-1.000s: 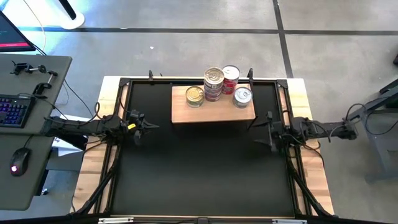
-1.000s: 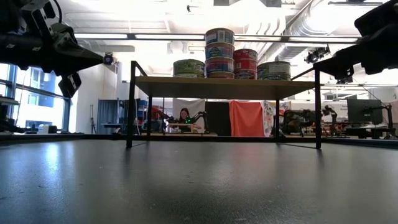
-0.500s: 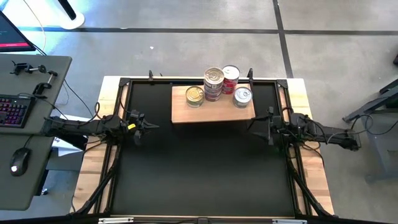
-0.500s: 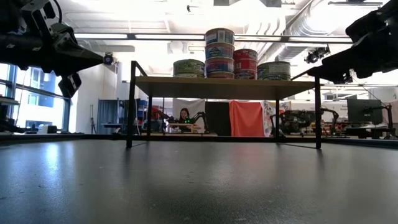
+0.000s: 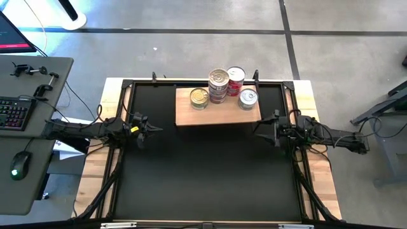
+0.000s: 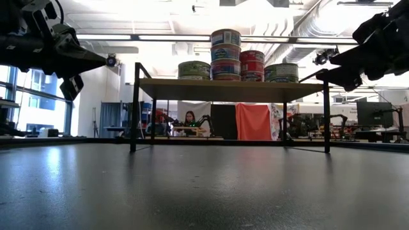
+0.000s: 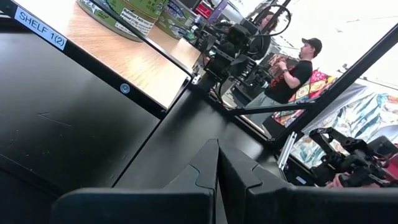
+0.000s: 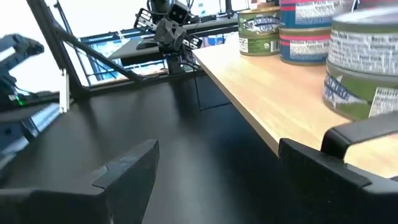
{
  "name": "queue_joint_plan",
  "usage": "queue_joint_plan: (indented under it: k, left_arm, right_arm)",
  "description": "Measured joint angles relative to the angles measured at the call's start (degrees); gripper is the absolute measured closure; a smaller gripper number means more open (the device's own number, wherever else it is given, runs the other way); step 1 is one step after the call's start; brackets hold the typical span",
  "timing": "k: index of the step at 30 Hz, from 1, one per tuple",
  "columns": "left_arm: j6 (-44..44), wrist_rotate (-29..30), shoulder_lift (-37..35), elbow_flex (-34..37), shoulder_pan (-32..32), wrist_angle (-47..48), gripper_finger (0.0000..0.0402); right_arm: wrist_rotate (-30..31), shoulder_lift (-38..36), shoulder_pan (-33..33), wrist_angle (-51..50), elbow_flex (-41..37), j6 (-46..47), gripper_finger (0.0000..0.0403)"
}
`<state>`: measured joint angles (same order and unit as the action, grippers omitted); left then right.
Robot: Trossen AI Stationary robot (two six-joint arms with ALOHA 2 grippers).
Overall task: Stack canned seafood by type on shelf
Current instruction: Return to Home Position
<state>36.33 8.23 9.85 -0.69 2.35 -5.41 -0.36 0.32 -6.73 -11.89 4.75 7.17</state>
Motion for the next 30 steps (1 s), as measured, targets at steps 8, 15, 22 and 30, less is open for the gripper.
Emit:
queue_joint_plan:
  k: [8,15,22,30]
  left_arm:
    - [0.0,0.0,0.0,0.0,0.0,0.0,0.0401]
    - [0.0,0.0,0.0,0.0,0.0,0.0,0.0402]
    - [0.0,0.0,0.0,0.0,0.0,0.0,0.0401]
    - [0.0,0.0,0.0,0.0,0.0,0.0,0.0402]
  right_arm:
    - [0.0,0.0,0.0,-0.3,0.0,9.5,0.0082]
    - [0.4,0.0,0.0,-0.3,0.0,7.3,0.0082]
    - [-2.6,0.0,0.0,-0.2,0.0,3.0,0.0106]
    - [-2.7,0.1,0.0,-0.2,0.0,-1.1,0.0354]
